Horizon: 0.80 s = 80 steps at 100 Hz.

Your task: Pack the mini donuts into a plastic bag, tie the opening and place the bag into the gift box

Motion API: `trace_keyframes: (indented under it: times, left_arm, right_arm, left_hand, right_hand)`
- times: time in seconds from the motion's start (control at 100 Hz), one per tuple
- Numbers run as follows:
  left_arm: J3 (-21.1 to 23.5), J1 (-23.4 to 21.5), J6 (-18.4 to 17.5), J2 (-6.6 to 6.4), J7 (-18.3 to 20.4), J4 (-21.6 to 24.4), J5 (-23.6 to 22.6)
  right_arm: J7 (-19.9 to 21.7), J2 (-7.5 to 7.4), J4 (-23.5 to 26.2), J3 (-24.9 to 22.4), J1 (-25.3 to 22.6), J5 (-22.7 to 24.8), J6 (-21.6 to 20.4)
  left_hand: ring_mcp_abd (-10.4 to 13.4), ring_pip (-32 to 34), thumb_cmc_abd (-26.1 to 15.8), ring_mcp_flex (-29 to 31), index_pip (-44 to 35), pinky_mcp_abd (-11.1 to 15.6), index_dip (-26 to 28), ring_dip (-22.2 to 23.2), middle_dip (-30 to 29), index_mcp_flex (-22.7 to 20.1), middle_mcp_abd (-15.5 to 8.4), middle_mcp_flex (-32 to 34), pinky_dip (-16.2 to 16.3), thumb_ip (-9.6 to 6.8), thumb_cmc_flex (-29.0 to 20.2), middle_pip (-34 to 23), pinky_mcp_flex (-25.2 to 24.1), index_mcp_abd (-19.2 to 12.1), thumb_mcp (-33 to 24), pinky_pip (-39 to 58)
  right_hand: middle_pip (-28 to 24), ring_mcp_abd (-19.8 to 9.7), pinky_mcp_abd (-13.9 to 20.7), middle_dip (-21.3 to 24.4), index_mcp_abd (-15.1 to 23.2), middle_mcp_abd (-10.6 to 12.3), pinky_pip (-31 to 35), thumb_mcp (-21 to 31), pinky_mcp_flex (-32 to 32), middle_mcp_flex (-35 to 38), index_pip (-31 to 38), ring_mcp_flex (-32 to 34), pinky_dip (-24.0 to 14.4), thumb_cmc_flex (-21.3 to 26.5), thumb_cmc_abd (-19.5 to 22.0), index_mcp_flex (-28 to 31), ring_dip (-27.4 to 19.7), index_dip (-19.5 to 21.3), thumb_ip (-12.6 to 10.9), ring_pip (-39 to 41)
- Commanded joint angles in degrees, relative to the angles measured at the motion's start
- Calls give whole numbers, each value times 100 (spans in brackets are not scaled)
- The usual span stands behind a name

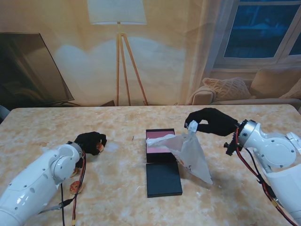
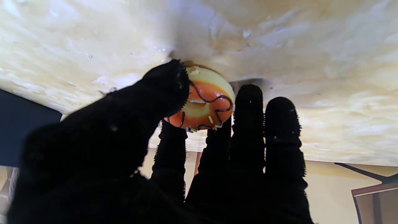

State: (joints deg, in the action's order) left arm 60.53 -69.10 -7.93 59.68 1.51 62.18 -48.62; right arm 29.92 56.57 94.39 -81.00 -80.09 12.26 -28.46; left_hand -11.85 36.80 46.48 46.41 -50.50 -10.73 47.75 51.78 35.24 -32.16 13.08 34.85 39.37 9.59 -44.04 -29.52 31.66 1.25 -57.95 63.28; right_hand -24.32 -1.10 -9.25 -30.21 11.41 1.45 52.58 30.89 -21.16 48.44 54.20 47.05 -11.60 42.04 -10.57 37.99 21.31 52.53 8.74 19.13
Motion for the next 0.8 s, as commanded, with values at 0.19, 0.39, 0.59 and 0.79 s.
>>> trace_keyframes:
  times: [0.19,0.39,0.59,0.79]
  left_arm:
    - [104,-197,62,50,-106,60,0]
    - [346,-406,112,82,-132,337,67]
    - [634,-654,-4,66,62,724,87]
    - [1015,-1004,-246,60,292,1296,211]
  right_arm:
    - [108,40,-1,20,-14,4,62]
    - [121,33,-4,11,-15,-4,25]
    - [112,36,10,14,-19,3,35]
    - [115,37,9,28,-9,1,43]
  left_hand:
    - [51,515,166,1482,-723,70,-1129,586,1358,-1056,-262,2045,402,671,-1078,-149,1068,75,667,1036]
    - [-85,559,279,2097,-480,-169,-2058,30,1051,-1839,-117,3031,261,623,-1151,335,1729,374,690,1215]
    - [-2,505,499,2375,-373,-152,-2457,-301,737,-2158,-153,3308,165,693,-1068,373,2051,360,523,1241]
    - [-7,519,521,2374,-380,-106,-2511,-324,714,-2176,-187,3300,159,697,-1061,372,2066,315,489,1251]
  right_hand:
    - [35,-66,47,-58,1502,159,20,822,14,41,64,-19,-16,739,68,185,116,168,-257,-26]
    - [33,-69,44,-57,1498,164,19,828,9,45,70,-14,-14,743,64,189,114,167,-254,-26]
    - [29,-83,50,-58,1496,167,22,833,-1,54,71,2,-14,744,61,191,115,167,-254,-22]
    - [30,-99,44,-57,1484,166,18,834,9,51,67,1,-13,745,59,183,115,162,-253,-23]
